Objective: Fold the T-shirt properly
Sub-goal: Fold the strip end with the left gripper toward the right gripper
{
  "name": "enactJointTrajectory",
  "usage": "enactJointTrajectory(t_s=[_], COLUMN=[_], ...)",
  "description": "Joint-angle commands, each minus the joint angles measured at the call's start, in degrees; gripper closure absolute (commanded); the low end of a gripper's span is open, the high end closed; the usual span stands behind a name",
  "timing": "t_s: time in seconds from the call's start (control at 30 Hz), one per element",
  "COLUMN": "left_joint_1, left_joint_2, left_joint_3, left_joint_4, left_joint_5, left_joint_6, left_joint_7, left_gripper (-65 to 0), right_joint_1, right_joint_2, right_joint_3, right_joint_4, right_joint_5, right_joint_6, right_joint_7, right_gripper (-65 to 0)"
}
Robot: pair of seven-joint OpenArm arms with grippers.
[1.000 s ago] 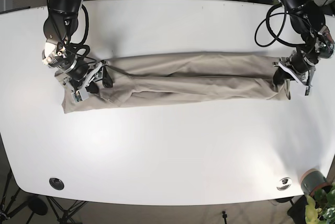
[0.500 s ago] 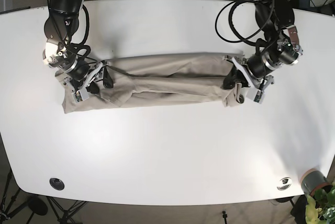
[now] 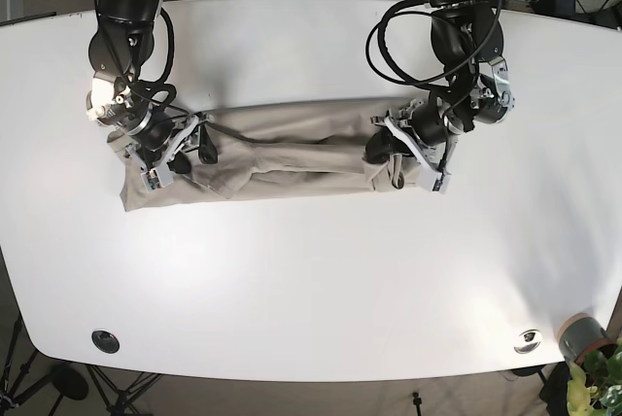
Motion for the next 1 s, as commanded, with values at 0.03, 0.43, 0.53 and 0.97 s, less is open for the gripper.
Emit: enactJointTrajectory(t_s=[0.03, 0.43, 0.53, 0.97], left_joint_1=[-1.5, -2.3, -3.6, -5.2], left_joint_2=[-0.1, 0.2, 0.1, -0.3], left_joint_3=[2.3, 6.7, 9.9, 19.9], left_joint_4=[0.9, 1.3, 1.0, 7.8], left_joint_5=[-1.8, -1.8, -1.8, -1.8], left_joint_6=[-0.3, 4.7, 7.9, 9.0], left_joint_7=[-1.5, -1.5, -1.5, -1.5], left_gripper=[-2.4, -24.6, -28.7, -36.9], right_joint_1=[0.5, 0.4, 0.4, 0.4], right_joint_2=[0.4, 0.4, 0.4, 0.4], right_joint_3=[0.0, 0.0, 0.0, 0.0], right_joint_4=[0.7, 0.7, 0.7, 0.8], right_joint_5=[-0.6, -0.6, -0.6, -0.6], right_joint_6=[0.12, 0.12, 0.12, 0.12], right_joint_7=[-1.1, -1.1, -1.1, -1.1], right_gripper=[-34.2, -34.2, -34.2, -34.2])
